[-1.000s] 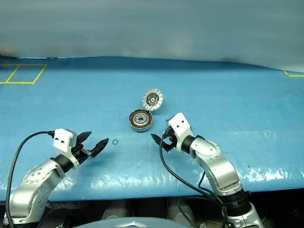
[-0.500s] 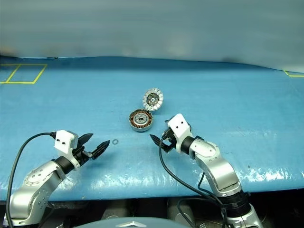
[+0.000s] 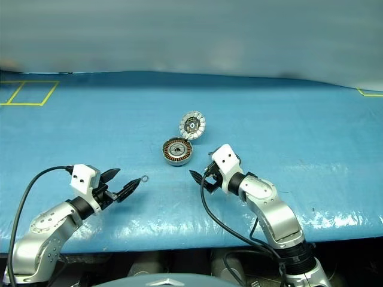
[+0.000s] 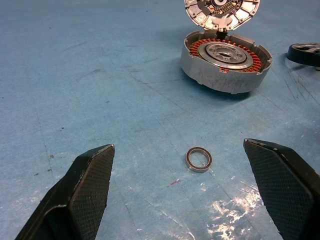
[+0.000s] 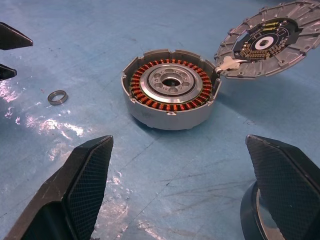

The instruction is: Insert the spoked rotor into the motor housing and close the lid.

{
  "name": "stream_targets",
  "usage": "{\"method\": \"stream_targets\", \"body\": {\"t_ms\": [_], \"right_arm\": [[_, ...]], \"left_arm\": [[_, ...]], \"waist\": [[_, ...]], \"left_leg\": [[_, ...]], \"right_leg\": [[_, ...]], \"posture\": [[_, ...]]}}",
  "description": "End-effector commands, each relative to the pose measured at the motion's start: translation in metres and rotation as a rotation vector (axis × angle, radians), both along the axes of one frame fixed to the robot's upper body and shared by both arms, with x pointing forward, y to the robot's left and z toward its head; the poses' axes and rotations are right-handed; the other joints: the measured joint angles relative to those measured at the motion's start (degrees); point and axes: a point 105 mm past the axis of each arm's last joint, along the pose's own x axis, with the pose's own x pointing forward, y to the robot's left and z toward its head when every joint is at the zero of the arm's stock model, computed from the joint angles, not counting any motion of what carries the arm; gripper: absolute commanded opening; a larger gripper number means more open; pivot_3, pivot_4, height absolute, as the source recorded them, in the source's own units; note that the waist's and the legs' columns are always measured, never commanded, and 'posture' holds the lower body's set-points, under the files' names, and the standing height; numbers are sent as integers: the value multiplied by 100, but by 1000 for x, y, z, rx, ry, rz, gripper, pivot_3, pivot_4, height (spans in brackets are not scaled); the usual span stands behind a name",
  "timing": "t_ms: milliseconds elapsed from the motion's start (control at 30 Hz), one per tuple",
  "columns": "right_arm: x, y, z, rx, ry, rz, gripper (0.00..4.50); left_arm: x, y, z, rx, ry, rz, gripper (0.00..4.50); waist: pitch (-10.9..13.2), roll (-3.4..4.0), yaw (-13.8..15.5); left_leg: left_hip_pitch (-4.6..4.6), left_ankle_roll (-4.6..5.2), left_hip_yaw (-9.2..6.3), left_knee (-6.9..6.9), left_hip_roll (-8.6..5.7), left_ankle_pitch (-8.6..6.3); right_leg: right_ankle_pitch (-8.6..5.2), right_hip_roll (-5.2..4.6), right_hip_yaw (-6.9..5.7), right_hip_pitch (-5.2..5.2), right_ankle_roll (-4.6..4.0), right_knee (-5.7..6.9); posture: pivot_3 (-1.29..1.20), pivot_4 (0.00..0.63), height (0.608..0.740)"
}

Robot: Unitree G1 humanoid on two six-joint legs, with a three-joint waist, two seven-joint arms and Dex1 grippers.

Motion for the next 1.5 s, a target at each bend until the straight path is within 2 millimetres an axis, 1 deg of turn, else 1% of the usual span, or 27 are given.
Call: {"method": "stream_targets", "body": {"t_ms": [33,200,267,300,400,467,567,733,767,867,1000,1100,1267,1500], "right_arm": [[1,1,7,15,-29,0,4469],[0,2,8,9,-29,14,4469],[-2,7,11,-15,-32,64,4469],[-2,9,11,-38,-27,88,4469],[-4,14,8,-225,-28,224,4469],[-4,17,9,-288,-37,290,4469],[2,31,24,-348,-63,389,4469],[19,57,40,-458,-119,488,4469],[23,63,43,-467,-130,502,4469],[32,77,46,-486,-146,521,4469],[48,87,34,-551,-143,521,4469],[52,90,27,-570,-127,537,4469],[63,87,17,-605,-111,519,4469],[66,82,2,-644,-61,534,4469]], "left_arm": [[0,-6,11,21,-44,-37,4487],[0,-6,11,23,-44,-40,4487],[0,-6,11,24,-44,-43,4487],[0,-7,11,25,-43,-44,4487],[0,-7,10,30,-38,-49,4487],[0,-8,9,31,-37,-50,4487],[0,-9,9,32,-36,-56,4487],[-2,-14,9,25,-48,-73,4487],[-3,-15,8,26,-47,-80,4487],[-6,-19,6,27,-38,-97,4487],[-9,-21,4,22,-38,-93,4487],[-12,-21,4,18,-38,-86,4487],[-15,-21,2,9,-35,-72,4487],[-15,-20,2,9,-38,-66,4487]], "waist": [[0,0,0],[0,0,0],[0,1,-2],[1,1,-4],[7,10,-6],[7,10,-3],[8,9,-13],[9,9,-6],[8,8,-6],[9,8,-3],[9,9,1],[10,10,0],[12,14,-6],[12,14,-10]], "left_leg": [[0,0,0,0,0,0],[0,0,0,0,0,0],[0,0,0,0,0,0],[0,0,0,0,0,0],[2,1,3,3,1,0],[3,2,3,5,0,1],[2,2,3,2,-1,1],[1,2,-1,-3,0,1],[0,2,-1,-4,-1,1],[-1,3,-1,-8,0,0],[-3,3,-1,-11,0,-1],[-3,3,-1,-11,1,-1],[-2,3,0,-12,0,-1],[-1,3,-1,-12,0,-1]], "right_leg": [[0,0,0,0,0,0],[0,0,-1,0,0,0],[0,0,0,0,0,0],[0,0,0,0,0,0],[0,-4,2,-1,-1,1],[0,-6,1,-1,-1,0],[2,1,-1,-5,-6,1],[13,2,-12,-6,-19,2],[19,0,-14,-6,-29,2],[30,-5,-15,-8,-16,1],[30,-12,-19,-9,-16,0],[30,-14,-20,-9,-17,0],[30,-12,-21,-10,-17,1],[30,-10,-22,-10,-17,2]], "posture": [[0,150,740],[0,150,740],[0,150,740],[0,150,740],[0,150,740],[0,150,740],[0,150,740],[0,150,740],[0,150,740],[0,150,740],[0,150,740],[0,150,740],[0,150,740],[0,150,740]]}}
